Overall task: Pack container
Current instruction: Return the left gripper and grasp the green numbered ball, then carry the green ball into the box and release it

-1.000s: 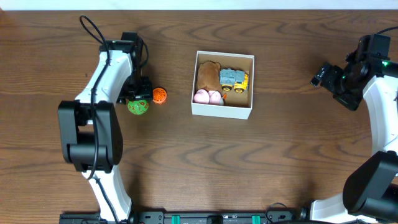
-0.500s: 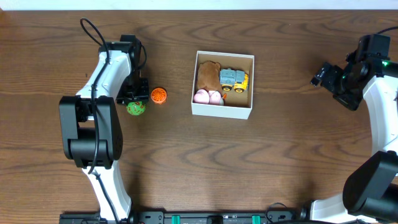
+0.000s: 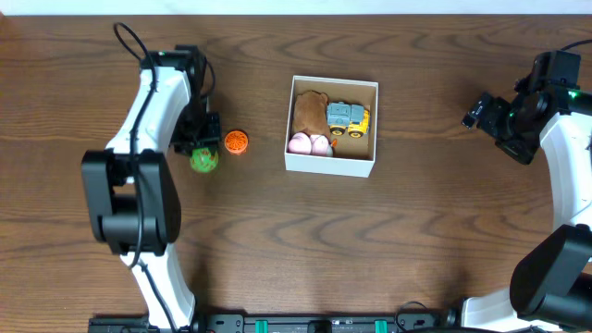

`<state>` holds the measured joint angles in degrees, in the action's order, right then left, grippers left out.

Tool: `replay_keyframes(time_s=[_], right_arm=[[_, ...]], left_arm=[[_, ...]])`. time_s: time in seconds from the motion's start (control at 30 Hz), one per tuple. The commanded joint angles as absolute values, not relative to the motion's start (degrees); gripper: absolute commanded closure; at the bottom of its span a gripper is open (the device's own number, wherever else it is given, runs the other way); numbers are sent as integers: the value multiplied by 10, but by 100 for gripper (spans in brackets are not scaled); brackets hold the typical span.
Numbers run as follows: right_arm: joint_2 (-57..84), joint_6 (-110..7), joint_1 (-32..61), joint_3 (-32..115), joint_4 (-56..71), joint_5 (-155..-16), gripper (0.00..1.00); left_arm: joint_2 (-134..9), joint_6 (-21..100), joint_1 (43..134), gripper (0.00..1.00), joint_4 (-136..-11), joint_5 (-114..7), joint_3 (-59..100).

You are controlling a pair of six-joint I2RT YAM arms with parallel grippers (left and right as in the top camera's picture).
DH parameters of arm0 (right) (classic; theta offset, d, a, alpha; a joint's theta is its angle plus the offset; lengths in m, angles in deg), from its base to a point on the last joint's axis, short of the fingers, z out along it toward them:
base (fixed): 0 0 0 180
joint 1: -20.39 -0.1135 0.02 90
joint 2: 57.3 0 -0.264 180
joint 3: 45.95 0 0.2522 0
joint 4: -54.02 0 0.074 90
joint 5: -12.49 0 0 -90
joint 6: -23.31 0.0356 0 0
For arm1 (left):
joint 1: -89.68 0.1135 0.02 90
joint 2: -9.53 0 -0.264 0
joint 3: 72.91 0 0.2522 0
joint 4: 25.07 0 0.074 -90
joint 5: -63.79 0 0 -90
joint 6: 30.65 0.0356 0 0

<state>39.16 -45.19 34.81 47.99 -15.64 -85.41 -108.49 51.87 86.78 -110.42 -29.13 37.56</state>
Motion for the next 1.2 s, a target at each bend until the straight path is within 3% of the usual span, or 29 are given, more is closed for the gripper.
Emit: replay_keyframes(time_s=[0.0,0.23,0.5,1.1,1.17], right_arm=[[380,-446,350,486,-157,-850,1],[380,-446,350,486,-157,-850,1],[380,-446,350,486,-157,-850,1],[380,-446,350,486,-157,-850,1],[380,-446,350,486,-157,-850,1]], left_arm=[[-991,509,837,67,-1108,-321,423],[-900,510,724,66,-1034,-361,428],[-928,521,588,66,-912,-360,413],[-1090,538,483,65,-850,-361,413],[-1092,538,477,48,-850,-361,413]])
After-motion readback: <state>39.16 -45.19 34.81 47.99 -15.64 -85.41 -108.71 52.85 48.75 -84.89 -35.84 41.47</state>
